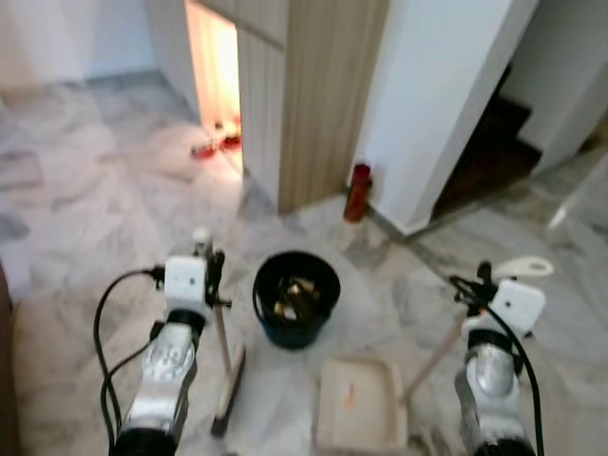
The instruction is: Sweep floor
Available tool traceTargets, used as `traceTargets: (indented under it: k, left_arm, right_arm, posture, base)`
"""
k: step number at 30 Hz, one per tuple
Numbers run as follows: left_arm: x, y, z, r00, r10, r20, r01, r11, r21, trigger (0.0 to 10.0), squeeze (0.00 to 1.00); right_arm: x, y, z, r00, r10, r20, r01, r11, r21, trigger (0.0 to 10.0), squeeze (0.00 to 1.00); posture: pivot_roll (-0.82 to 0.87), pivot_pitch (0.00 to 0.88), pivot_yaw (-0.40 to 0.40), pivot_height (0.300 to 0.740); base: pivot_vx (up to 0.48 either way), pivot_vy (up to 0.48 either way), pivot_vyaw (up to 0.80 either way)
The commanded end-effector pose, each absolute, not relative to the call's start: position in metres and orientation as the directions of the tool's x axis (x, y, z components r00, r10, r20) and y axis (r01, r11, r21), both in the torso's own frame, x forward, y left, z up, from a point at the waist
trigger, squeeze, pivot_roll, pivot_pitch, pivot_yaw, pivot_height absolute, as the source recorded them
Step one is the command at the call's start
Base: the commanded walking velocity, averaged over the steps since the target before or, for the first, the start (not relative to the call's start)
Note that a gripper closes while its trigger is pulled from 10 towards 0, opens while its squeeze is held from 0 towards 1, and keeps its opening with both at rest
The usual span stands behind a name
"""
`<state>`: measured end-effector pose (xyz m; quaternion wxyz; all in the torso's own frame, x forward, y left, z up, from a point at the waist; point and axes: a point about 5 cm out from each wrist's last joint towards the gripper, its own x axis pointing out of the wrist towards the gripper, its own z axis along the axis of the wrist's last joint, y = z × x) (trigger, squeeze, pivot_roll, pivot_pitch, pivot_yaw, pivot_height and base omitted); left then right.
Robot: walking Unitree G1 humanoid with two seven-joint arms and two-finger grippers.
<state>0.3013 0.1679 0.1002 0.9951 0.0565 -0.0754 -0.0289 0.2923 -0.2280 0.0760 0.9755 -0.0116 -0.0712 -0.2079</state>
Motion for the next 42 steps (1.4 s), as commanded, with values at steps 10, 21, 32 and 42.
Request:
traceTargets:
  k: [10,21,32,42]
  left_arm:
    - [0.303,0.164,0.107,0.981,-0.076,0.178,0.056,0.992,0.117,10.0,0.00]
    - [0.303,0.157,0.105,0.980,-0.084,0.180,0.067,0.993,0.102,10.0,0.00]
    - [0.306,0.151,0.102,0.983,-0.067,0.171,0.052,0.994,0.094,10.0,0.00]
    - [0.320,0.151,0.108,0.981,-0.082,0.174,0.061,0.991,0.122,10.0,0.00]
  right_arm:
    - [0.293,-0.232,0.082,0.897,-0.413,0.158,0.412,0.910,0.041,10.0,0.00]
    - [0.292,-0.234,0.079,0.904,-0.405,0.139,0.405,0.914,0.027,10.0,0.00]
    - [0.294,-0.242,0.086,0.904,-0.398,0.154,0.400,0.916,0.018,10.0,0.00]
    - [0.300,-0.236,0.091,0.918,-0.360,0.164,0.363,0.932,0.012,10.0,0.00]
  posture:
    - [0.23,0.017,-0.088,0.740]
    - [0.23,0.000,-0.106,0.740]
    - [0.22,0.008,-0.134,0.740]
    - [0.16,0.000,-0.124,0.740]
  base:
    - [0.000,0.000,-0.20]
    - [0.000,0.000,-0.80]
    - [0.000,0.000,-0.80]
    - [0.000,-0.055,-0.80]
